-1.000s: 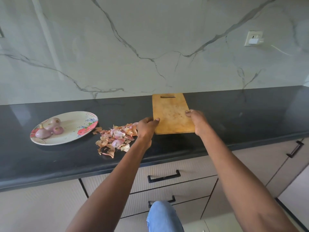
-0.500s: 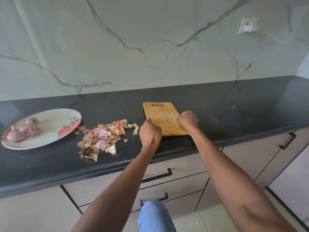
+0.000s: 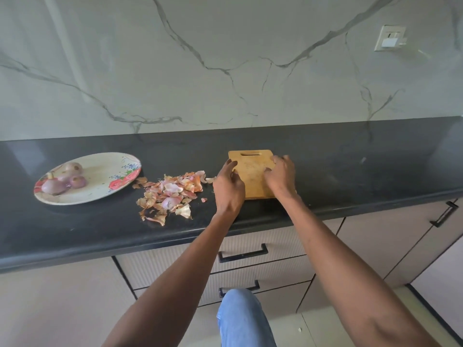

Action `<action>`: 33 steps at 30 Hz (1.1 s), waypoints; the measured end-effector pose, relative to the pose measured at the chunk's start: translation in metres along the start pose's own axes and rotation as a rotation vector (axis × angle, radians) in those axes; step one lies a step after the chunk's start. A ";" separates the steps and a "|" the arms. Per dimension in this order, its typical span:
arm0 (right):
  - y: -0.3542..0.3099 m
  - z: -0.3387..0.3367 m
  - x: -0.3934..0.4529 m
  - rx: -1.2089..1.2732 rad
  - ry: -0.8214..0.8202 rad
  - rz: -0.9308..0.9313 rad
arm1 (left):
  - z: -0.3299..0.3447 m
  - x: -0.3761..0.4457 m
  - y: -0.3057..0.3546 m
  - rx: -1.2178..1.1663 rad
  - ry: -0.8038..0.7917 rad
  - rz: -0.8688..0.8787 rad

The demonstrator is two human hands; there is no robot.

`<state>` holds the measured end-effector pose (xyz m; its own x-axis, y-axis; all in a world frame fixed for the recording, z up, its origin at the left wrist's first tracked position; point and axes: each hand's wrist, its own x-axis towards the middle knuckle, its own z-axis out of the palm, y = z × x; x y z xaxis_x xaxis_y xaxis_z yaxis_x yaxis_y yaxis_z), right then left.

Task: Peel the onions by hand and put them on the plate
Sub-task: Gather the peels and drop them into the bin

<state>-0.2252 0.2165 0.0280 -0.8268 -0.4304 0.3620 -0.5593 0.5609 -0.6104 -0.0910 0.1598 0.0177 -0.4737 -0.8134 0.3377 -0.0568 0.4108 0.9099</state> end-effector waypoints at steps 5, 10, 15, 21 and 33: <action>-0.058 0.018 -0.033 0.271 -0.219 -0.164 | -0.071 -0.005 -0.010 -0.002 0.123 0.074; -0.101 0.048 -0.058 0.297 -0.302 -0.150 | -0.153 0.006 -0.037 0.169 0.216 0.013; -0.114 0.066 -0.057 0.192 -0.451 -0.078 | -0.197 0.015 -0.065 0.403 0.055 -0.157; -0.114 0.080 -0.062 0.141 -0.496 -0.162 | -0.185 0.020 -0.071 0.572 -0.159 -0.135; -0.114 0.084 -0.059 0.234 -0.457 -0.156 | -0.174 0.032 -0.062 0.409 -0.087 -0.129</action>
<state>-0.1081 0.1188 0.0171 -0.5957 -0.7893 0.1490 -0.6017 0.3155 -0.7338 0.0507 0.0363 0.0139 -0.5113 -0.8381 0.1900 -0.4553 0.4517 0.7672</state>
